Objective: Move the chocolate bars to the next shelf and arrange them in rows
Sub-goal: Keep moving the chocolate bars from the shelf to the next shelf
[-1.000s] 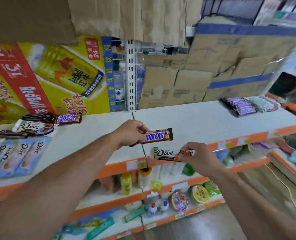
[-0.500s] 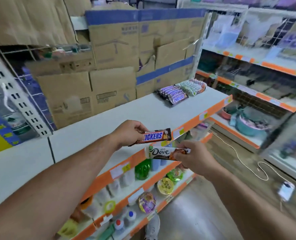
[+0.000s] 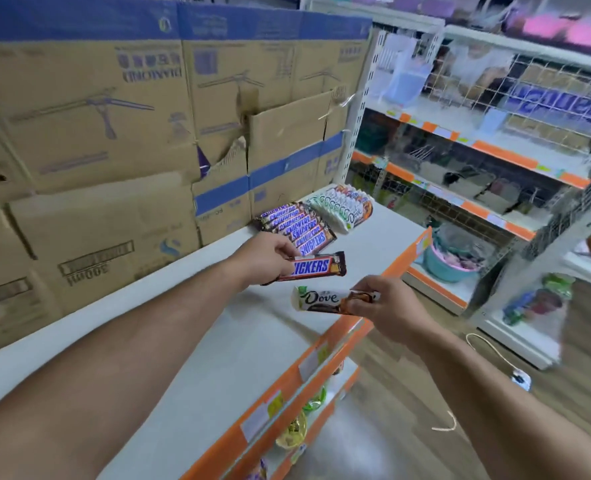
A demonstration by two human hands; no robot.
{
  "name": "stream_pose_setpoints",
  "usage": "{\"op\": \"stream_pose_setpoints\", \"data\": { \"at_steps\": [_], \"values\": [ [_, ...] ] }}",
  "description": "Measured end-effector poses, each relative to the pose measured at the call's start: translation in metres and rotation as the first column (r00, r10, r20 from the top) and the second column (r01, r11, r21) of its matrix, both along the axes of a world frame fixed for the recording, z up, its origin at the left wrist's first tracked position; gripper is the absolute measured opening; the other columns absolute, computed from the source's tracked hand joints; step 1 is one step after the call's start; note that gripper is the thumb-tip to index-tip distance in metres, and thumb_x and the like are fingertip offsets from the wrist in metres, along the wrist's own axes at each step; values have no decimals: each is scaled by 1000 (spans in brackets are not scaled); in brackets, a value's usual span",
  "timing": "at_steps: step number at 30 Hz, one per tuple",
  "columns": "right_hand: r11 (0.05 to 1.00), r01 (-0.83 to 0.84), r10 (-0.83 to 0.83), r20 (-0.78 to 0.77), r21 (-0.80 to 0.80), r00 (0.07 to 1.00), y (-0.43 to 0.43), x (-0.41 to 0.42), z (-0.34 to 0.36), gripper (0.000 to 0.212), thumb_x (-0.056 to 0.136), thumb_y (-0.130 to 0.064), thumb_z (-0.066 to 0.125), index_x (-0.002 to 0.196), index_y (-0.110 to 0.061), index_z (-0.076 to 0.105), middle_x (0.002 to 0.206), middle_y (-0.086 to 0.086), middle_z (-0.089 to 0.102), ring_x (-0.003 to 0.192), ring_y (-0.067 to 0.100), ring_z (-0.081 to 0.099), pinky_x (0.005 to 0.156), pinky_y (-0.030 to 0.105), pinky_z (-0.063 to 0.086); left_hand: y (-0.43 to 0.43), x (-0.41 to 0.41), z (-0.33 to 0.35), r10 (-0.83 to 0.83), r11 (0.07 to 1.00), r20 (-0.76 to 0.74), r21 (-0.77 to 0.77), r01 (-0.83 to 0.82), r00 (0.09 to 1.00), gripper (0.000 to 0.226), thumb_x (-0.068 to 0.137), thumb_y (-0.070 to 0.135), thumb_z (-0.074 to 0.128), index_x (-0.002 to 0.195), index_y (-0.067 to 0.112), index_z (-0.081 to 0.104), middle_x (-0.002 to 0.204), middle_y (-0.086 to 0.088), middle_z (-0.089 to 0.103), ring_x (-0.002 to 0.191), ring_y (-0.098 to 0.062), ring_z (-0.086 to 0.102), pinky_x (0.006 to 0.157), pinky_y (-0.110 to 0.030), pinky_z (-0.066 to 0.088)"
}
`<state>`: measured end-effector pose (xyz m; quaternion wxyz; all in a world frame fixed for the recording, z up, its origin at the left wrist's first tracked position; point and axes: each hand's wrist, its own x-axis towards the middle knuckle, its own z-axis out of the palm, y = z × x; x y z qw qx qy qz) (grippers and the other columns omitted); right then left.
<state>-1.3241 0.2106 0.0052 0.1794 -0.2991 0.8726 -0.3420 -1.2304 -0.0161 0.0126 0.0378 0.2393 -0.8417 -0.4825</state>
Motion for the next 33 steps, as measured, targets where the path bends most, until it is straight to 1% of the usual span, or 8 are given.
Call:
{"op": "stream_pose_setpoints", "data": {
  "at_steps": [7, 12, 17, 19, 22, 26, 30, 33],
  "values": [
    [1000, -30, 30, 5, 6, 1000, -23, -75, -8, 16, 78, -21, 79, 72, -25, 65, 72, 1, 68, 57, 10, 53, 49, 19, 38, -21, -67, 0, -12, 999, 18, -35, 12, 1000, 20, 78, 3, 70, 92, 18, 72, 90, -1, 73, 76, -15, 64, 67, -25, 49],
    [993, -105, 105, 5, 47, 994, -38, -134, -20, 17, 78, -23, 78, 70, -28, 64, 74, -5, 67, 65, 9, 57, 58, 23, 43, -24, -105, 2, 21, 998, 58, -59, -18, 998, 19, 82, 4, 69, 96, 16, 72, 79, 6, 67, 69, -8, 61, 57, -14, 44],
    [978, -206, 205, 27, 19, 978, -55, -212, -32, 23, 79, -18, 78, 69, -33, 63, 73, -5, 66, 71, 14, 58, 69, 29, 46, -25, -139, 9, 158, 984, 86, -91, -150, 984, 19, 81, 10, 71, 94, 23, 72, 85, 10, 71, 82, -12, 68, 74, -27, 54],
    [971, -237, 237, 52, -2, 970, -64, -244, -36, 26, 79, -17, 78, 67, -34, 62, 70, -5, 64, 70, 18, 58, 71, 31, 47, -22, -150, 13, 239, 969, 98, -95, -230, 966, 19, 81, 10, 71, 94, 24, 71, 89, 9, 72, 84, -12, 69, 74, -27, 54],
    [955, -295, 296, 7, -28, 955, -74, -284, -38, 22, 79, -19, 79, 78, -34, 63, 80, -4, 68, 78, 18, 62, 73, 30, 46, -11, -164, 18, 319, 947, 155, -92, -308, 935, 18, 84, 12, 70, 97, 24, 70, 92, 8, 73, 80, -11, 70, 64, -24, 51],
    [941, -334, 329, -88, -57, 940, -87, -316, -44, 21, 81, -21, 76, 99, -27, 67, 91, -5, 69, 81, 14, 60, 66, 23, 41, 2, -173, 18, 443, 896, 156, -97, -433, 883, 19, 85, 10, 70, 99, 24, 71, 94, 8, 73, 77, -9, 70, 61, -23, 49],
    [915, -397, 384, -152, -66, 911, -88, -329, -53, 23, 83, -29, 74, 103, -28, 64, 96, -5, 68, 87, 17, 62, 74, 32, 48, 19, -171, 9, 510, 859, 177, -72, -506, 842, 21, 84, 7, 70, 95, 25, 70, 93, 4, 74, 82, -15, 70, 69, -25, 52],
    [909, -398, 367, -220, -119, 904, -86, -332, -60, 26, 83, -29, 74, 107, -25, 64, 103, 0, 67, 95, 23, 62, 78, 34, 49, 29, -168, 3, 533, 845, 201, -74, -530, 822, 22, 84, 6, 69, 96, 24, 69, 93, 2, 74, 80, -12, 68, 65, -20, 51]
  ]
}}
